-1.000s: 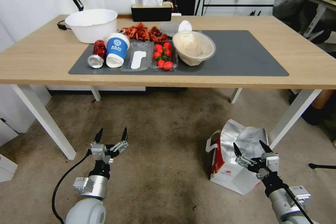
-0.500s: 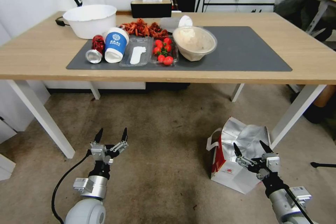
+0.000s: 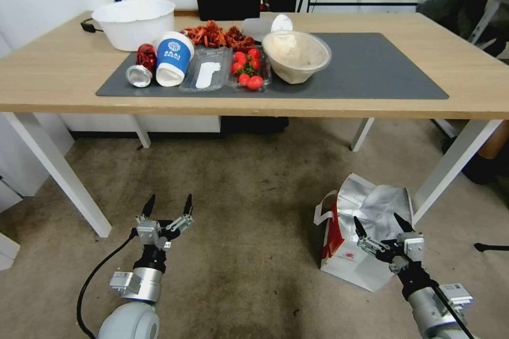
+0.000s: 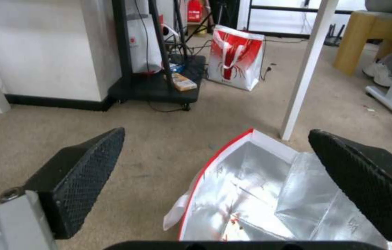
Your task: Pick up the food delivery bag from the floor and place it on the table.
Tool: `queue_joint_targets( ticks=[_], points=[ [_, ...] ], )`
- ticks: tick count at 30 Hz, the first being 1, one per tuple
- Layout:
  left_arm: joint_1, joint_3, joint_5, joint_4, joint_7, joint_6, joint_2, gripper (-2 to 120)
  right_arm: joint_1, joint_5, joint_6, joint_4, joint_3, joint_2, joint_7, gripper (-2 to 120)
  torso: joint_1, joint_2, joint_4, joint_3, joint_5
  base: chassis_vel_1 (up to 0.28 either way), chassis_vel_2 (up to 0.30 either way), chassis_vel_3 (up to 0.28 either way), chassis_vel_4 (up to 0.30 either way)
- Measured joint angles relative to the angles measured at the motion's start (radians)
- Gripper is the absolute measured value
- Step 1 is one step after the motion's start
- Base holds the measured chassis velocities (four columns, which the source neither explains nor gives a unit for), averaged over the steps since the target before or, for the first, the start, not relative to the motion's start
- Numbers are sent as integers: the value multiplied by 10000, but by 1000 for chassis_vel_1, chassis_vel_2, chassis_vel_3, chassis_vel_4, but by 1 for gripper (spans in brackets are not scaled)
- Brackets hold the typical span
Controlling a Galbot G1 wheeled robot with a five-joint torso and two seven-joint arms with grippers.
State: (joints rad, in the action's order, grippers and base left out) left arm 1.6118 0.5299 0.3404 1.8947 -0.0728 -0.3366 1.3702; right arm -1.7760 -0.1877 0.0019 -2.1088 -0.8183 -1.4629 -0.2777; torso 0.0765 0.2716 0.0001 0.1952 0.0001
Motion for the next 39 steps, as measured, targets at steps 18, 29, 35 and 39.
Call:
queue_joint_targets(
  ticks=[18, 29, 35, 39],
  points=[
    [-58, -35, 46, -38, -37, -1, -34, 100, 20, 12, 8, -14, 12, -27, 1, 100, -182, -654, 0, -473, 0, 0, 0, 0, 0],
    [-72, -47, 58, -53, -62, -28, -17, 100, 20, 8, -11, -13, 5, -7, 14, 100, -259, -1078, 0, -818, -1, 0, 0, 0, 0],
    [-87, -83, 74, 4, -67, -33, -5, 100, 13, 7, -27, -58, 13, 4, 17, 100, -302, -1357, 0, -1055, 0, 0, 0, 0, 0],
    [-82, -121, 75, 22, -84, -36, 5, 100, -6, 7, -32, -99, 15, 6, 20, 100, -324, -1494, 0, -1171, 0, 0, 0, 0, 0]
  ],
)
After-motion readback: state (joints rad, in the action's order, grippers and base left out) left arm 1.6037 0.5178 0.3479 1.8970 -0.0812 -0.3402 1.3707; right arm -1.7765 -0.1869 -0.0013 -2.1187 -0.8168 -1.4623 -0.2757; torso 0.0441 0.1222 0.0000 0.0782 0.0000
